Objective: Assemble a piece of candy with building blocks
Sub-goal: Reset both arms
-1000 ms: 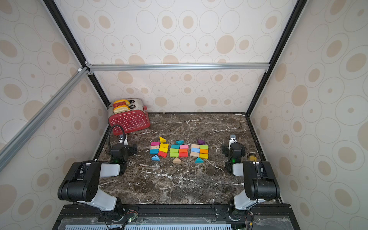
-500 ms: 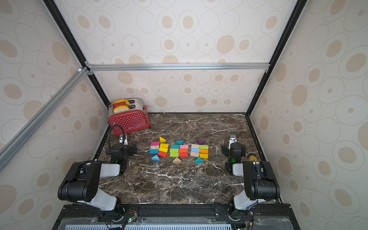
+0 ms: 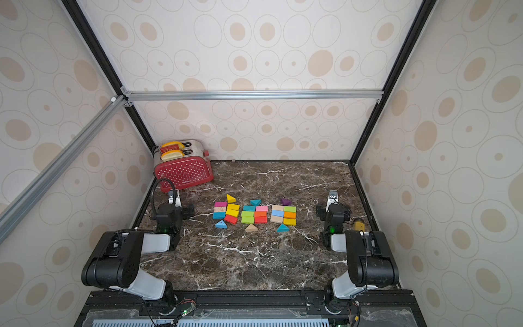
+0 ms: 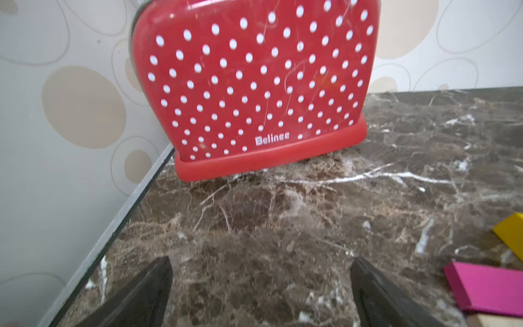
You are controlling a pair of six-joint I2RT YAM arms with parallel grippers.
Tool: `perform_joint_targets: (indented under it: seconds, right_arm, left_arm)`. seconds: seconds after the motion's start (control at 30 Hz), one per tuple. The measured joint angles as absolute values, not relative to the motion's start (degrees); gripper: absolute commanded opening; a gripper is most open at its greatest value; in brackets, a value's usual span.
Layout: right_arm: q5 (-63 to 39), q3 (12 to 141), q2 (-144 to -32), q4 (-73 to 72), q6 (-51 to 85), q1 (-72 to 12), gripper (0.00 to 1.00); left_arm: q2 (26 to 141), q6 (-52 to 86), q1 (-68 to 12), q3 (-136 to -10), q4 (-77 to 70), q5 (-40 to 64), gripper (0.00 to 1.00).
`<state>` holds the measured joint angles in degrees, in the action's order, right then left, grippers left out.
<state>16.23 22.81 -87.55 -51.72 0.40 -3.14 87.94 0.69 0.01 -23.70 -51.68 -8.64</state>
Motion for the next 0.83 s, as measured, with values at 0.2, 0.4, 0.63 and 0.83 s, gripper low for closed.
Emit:
perform_joint_targets:
  seconds: [0.2,0.4,0.63,0.83]
  right_arm:
    - [16.23,22.85,-87.57,-48.93,0.4,-3.16,1.0]
    - [16.23,22.85,-87.57,-48.14,0.4,-3.16,1.0]
    - [16.23,22.85,-87.57,-47.92,0.4,-3.16,1.0]
    - [16.23,22.85,-87.57,-47.92,0.4,-3.16,1.0]
  left_arm:
    - [87.94,0.69,0.01,-23.77,-49.19,-8.71,0.99]
    - [87.94,0.69,0.01,-23.77,-48.23,-8.71,0.99]
    - [87.96,0.69,0.01,-23.77,-48.05,-8.69,0.99]
    - [87.99,0.84,0.47,-23.79,-47.07,-7.94,0.99]
